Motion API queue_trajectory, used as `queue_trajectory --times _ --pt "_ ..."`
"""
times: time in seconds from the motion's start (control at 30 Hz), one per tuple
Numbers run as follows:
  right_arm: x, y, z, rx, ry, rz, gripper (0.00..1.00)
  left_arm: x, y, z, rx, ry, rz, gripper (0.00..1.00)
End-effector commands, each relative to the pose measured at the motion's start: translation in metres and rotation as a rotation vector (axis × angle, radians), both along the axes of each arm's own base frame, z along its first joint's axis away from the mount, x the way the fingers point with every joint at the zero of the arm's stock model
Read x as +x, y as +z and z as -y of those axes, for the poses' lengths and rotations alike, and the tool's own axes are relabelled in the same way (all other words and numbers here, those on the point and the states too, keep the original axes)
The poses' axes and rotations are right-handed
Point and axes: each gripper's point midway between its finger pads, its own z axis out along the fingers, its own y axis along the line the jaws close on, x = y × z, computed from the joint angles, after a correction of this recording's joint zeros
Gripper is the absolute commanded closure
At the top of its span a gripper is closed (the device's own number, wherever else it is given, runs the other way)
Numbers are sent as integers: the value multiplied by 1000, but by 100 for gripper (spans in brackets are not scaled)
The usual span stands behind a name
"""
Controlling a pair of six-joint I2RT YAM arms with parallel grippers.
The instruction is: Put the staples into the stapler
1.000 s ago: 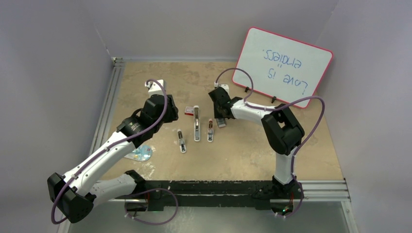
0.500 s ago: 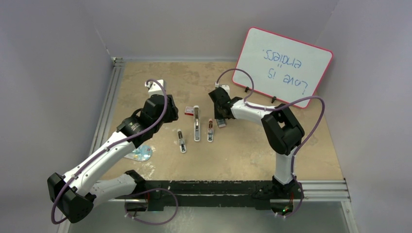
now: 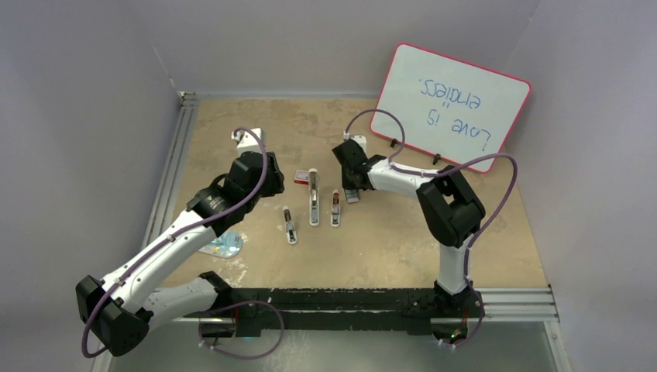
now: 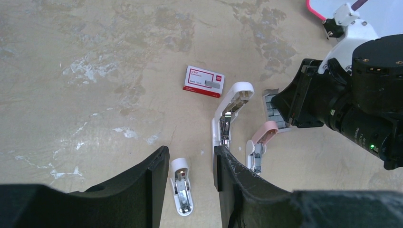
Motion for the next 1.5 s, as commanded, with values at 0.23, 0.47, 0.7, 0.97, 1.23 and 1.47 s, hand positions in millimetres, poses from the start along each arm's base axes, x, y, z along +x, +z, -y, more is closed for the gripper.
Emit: queue_trajectory --times 0.23,0.47,0.7,0.97,1.23,1.47 --pt "17 69 4 60 -56 185 84 2 7 -2 -13 8 33 61" --pt "-29 67 21 85 -118 110 83 2 7 1 -24 -4 30 61" --pt "-109 52 16 190 -210 -45 82 1 6 7 -43 -29 22 61" --pt "-166 11 9 233 -312 -179 82 0 8 9 -57 -40 25 61" --pt "-171 4 7 241 -361 -190 77 -2 9 8 -59 -37 29 61" --pt "-172 3 7 176 -327 -215 66 -3 10 6 -59 -31 34 61"
